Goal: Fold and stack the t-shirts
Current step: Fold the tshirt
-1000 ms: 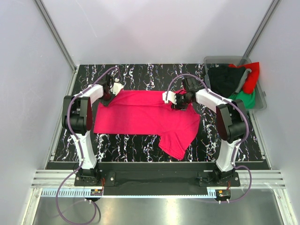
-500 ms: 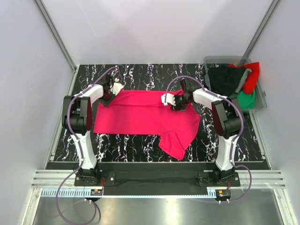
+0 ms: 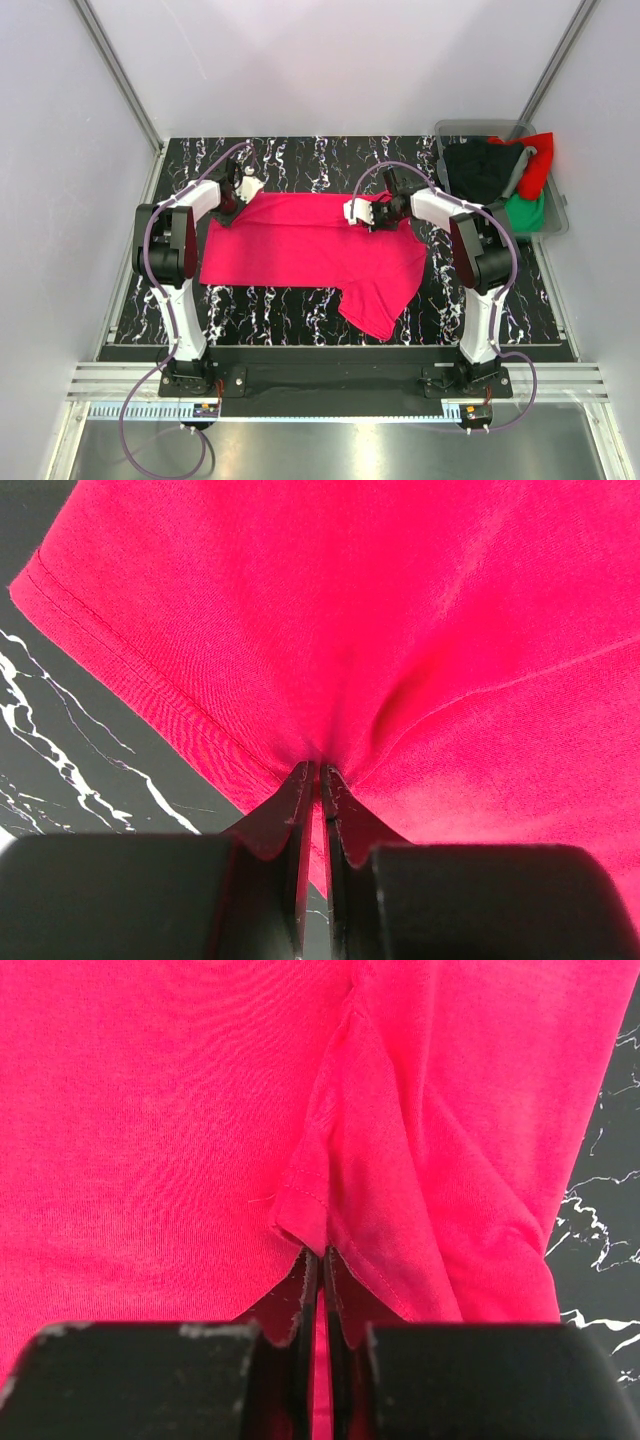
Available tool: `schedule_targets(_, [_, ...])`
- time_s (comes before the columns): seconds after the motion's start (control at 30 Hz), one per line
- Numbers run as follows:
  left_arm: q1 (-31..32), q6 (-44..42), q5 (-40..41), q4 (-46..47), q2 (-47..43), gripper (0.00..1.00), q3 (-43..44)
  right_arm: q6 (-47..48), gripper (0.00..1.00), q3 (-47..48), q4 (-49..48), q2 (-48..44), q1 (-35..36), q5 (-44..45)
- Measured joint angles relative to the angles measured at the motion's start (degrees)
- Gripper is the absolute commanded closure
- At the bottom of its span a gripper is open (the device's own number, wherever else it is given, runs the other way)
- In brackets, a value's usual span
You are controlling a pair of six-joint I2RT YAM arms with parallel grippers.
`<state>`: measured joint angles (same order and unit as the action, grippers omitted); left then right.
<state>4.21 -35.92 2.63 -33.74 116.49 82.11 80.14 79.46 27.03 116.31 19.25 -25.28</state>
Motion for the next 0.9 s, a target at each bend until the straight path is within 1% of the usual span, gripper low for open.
schedule_targets(0.1, [0.0, 0.0, 0.0, 0.0, 0.0, 0.89, 0.0, 0.0, 0.92, -1.0, -0.2, -0.7, 0.0, 0.3])
schedule_targets(0.23, [0.0, 0.0, 0.0, 0.0, 0.0, 0.89, 0.0, -0.2, 0.92, -2.6, 0.8, -4.0, 0.5, 0.4])
schedule_targets(0.47, [0.0, 0.0, 0.4, -0.3, 0.7, 0.89, 1.0, -2.8, 0.93, -2.7, 2.9, -10.0, 4.0, 0.6])
schedule_targets(0.73, [0.0, -0.1, 0.5, -0.3, 0.7, 0.89, 1.0, -6.8, 0.95, -2.7, 6.3, -10.7, 7.9, 1.1])
schedule_targets(0.9, [0.0, -0.1, 0.5, -0.4, 0.7, 0.89, 1.1, -9.4, 0.95, -2.7, 8.0, -10.6, 9.9, 4.0])
